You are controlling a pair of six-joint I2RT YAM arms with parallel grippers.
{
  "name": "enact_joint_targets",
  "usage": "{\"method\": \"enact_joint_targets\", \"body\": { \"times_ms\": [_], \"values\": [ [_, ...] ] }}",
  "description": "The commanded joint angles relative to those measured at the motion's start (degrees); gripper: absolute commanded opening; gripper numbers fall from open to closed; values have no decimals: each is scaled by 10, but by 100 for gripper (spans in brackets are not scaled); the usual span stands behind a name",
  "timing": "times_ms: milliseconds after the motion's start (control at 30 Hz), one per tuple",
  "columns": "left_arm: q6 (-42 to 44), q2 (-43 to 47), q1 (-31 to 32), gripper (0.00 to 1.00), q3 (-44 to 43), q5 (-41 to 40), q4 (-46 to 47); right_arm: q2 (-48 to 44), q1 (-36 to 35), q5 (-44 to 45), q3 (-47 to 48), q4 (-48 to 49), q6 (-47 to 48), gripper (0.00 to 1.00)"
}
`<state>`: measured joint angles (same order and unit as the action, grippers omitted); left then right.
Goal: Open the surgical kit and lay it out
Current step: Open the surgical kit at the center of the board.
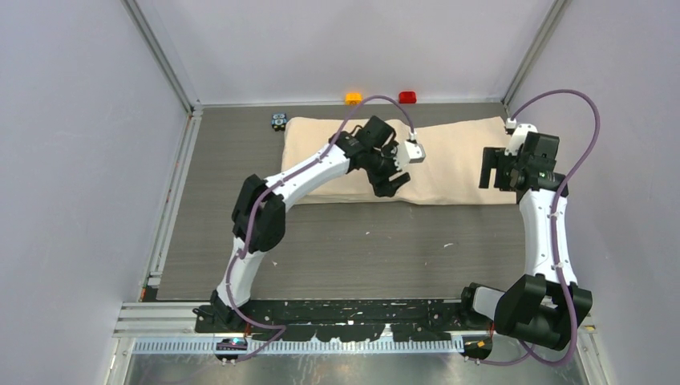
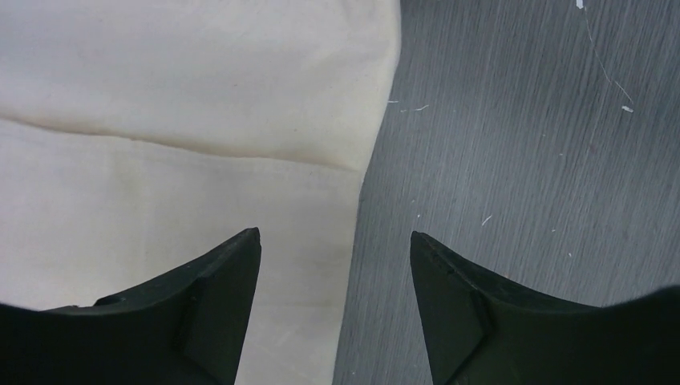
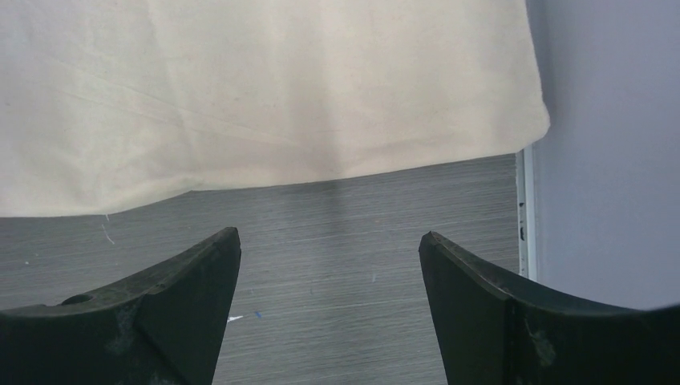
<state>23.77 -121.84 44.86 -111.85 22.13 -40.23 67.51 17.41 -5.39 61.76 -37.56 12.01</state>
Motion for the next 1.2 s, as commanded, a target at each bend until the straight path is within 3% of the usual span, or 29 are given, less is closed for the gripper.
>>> {"method": "enact_joint_targets", "body": {
  "times_ms": [0, 267, 733, 1067, 1167],
  "values": [
    [22, -34, 15, 69, -57, -25, -41, -11, 0, -24, -14, 10, -18, 87],
    [1, -65, 29, 58, -68, -43, -10, -14, -1, -32, -33, 12, -20, 87],
    [-13, -65, 29, 19, -70, -28, -17, -6, 0, -35, -40, 12, -21, 87],
    [-29, -37, 29, 10, -91, -14, -57, 5, 0, -36, -45, 11, -15, 86],
    [-32, -26, 29, 0, -90, -20, -61, 6, -1, -37, -45, 10, -12, 86]
  ]
}}
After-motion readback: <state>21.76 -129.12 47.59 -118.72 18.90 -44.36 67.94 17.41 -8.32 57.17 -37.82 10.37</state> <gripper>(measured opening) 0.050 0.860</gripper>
